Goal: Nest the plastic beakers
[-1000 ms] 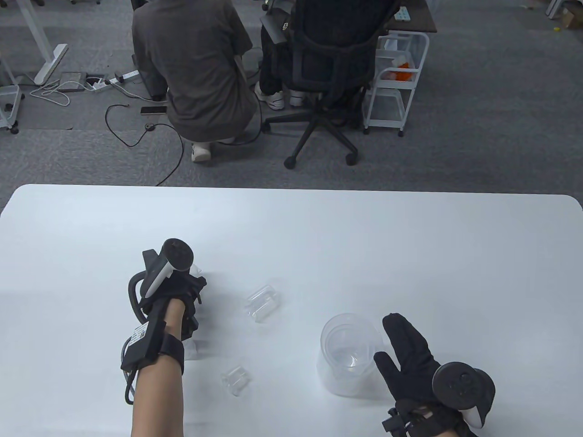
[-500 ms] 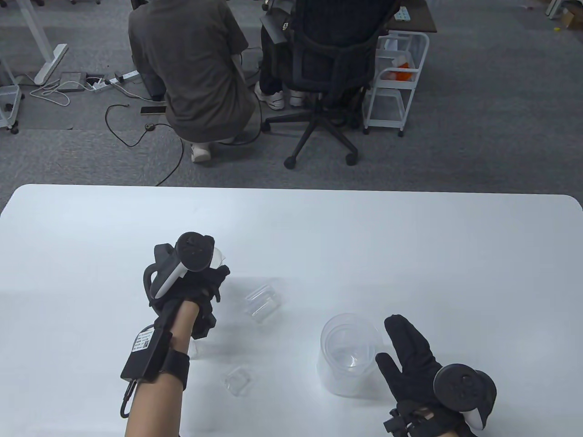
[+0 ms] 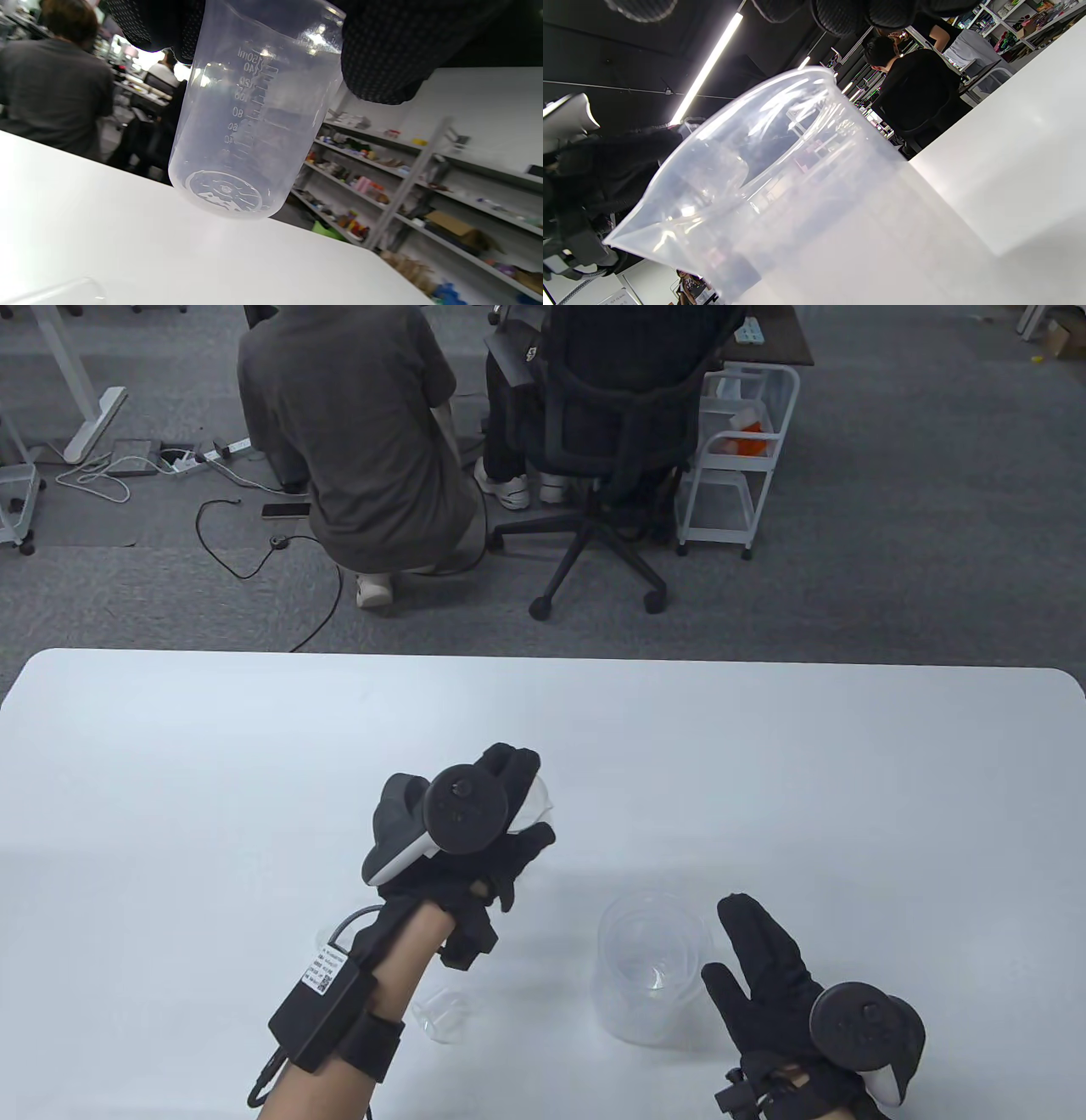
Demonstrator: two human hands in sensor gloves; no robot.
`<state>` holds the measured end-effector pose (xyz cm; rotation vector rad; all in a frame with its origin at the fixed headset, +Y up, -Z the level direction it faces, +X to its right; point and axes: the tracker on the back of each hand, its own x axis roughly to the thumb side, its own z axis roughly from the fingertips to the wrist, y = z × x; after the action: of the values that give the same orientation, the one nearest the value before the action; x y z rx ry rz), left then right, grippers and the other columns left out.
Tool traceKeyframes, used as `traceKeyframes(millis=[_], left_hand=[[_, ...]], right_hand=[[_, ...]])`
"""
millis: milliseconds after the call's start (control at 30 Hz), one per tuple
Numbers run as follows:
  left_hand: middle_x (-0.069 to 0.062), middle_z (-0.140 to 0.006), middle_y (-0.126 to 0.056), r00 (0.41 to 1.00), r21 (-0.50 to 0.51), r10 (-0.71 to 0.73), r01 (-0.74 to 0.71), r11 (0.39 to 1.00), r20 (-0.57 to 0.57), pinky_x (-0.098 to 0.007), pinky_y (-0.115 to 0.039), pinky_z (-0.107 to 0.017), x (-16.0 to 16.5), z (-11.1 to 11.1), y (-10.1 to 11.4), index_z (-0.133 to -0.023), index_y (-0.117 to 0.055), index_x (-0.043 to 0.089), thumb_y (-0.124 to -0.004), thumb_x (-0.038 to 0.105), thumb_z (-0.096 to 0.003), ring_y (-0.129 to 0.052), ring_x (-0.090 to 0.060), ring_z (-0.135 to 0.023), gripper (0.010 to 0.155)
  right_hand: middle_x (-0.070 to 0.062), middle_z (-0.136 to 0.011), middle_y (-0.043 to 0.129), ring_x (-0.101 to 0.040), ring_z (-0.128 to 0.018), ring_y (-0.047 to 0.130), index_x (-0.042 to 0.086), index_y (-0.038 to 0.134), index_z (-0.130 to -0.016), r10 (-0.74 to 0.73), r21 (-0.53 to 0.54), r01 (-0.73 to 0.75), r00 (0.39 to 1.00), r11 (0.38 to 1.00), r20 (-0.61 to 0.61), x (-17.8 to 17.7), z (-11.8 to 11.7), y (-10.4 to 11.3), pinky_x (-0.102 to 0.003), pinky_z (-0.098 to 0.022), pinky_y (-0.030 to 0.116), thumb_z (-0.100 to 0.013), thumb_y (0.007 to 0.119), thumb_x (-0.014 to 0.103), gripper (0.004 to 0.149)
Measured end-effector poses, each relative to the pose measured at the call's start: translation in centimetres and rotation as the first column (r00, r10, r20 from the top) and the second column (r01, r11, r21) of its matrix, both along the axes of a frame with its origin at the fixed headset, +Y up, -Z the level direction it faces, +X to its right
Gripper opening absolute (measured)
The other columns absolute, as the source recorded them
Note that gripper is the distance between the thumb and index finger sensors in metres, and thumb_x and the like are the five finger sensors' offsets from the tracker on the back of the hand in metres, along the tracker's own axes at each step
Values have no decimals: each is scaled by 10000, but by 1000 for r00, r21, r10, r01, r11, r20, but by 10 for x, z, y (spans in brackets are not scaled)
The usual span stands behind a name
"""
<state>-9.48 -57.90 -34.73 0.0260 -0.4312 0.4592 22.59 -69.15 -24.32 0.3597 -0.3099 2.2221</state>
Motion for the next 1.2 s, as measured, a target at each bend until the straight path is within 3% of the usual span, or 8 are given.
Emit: traceKeyframes(millis=[267, 567, 967, 1200], left_hand=[[-161, -1123, -437, 985, 5, 13, -14, 1000, 175, -517, -631, -704, 50, 28, -4, -1067, -480, 167, -786, 479, -449, -635, -458, -995, 756], [-162, -1124, -420, 963, -47, -16, 30, 998, 268, -510, -624, -709, 84, 45, -34, -1067, -473, 166, -768, 485, -455, -623, -457, -1000, 750], [-149, -1134, -363, 942, -84, -94, 128, 988, 322, -535, -554, -726, 104, 51, -62, -1074, -445, 175, -740, 520, -455, -556, -449, -1035, 768], [-152, -1143, -318, 961, -117, 1, 32, 993, 277, -569, -544, -718, 85, 44, -55, -1079, -436, 172, -723, 545, -459, -494, -470, -1050, 779]], right_hand=[[-220, -1120, 495, -513, -986, 520, 113, 458, -1032, 4, 4, -4, 1000, 1000, -1, 0, 0, 0, -633, -651, 523, -494, 643, 590, 742], [-218, -1121, 493, -512, -988, 520, 115, 459, -1031, 0, 12, 0, 1000, 1000, -2, 1, 1, 0, -632, -651, 524, -495, 643, 590, 740], [-219, -1120, 495, -512, -986, 522, 114, 459, -1031, 0, 20, 1, 1000, 1000, -6, 2, 3, -1, -632, -650, 524, -495, 643, 589, 739], [-222, -1119, 496, -514, -984, 523, 110, 459, -1031, 2, 18, -1, 1000, 1000, -9, 2, 3, -2, -633, -648, 524, -497, 642, 587, 739]])
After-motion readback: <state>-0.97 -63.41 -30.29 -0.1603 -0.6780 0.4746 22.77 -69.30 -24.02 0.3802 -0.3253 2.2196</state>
